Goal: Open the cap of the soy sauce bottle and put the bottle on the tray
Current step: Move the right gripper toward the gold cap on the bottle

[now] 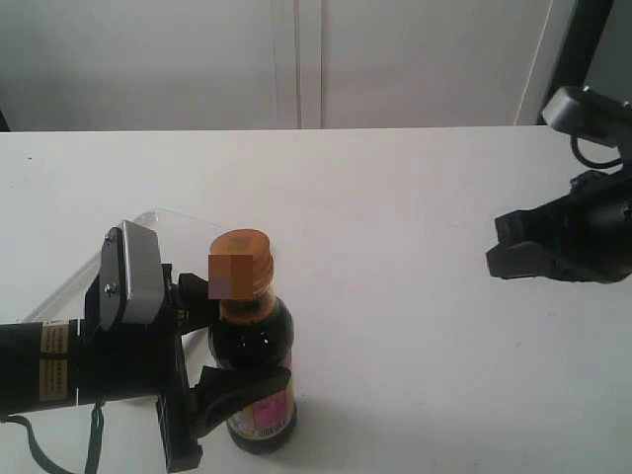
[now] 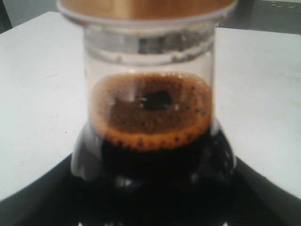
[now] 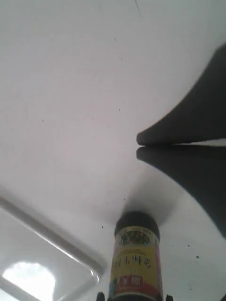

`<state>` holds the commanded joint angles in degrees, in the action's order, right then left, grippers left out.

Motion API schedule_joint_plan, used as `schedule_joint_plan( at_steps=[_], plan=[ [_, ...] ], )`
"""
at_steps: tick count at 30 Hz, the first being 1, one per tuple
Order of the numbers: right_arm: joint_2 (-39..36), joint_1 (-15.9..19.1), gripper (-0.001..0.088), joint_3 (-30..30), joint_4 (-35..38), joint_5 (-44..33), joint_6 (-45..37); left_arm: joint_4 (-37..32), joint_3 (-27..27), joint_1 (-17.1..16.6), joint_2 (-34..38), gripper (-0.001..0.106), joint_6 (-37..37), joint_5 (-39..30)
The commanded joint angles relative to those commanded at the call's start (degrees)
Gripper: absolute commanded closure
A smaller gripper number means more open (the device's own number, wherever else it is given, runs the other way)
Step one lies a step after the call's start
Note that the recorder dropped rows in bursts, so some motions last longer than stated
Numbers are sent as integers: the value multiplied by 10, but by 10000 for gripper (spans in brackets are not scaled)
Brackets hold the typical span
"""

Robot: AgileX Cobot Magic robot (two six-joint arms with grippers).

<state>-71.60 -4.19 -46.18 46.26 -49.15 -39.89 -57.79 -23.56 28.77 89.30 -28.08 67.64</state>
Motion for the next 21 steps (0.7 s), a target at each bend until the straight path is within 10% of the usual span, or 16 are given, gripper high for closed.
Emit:
schedule_joint_plan(
  at_steps=[21],
  plan=[
    [0,-118,868,-45,156,-138,-89,0,0,0,0,1053,0,0]
  ],
)
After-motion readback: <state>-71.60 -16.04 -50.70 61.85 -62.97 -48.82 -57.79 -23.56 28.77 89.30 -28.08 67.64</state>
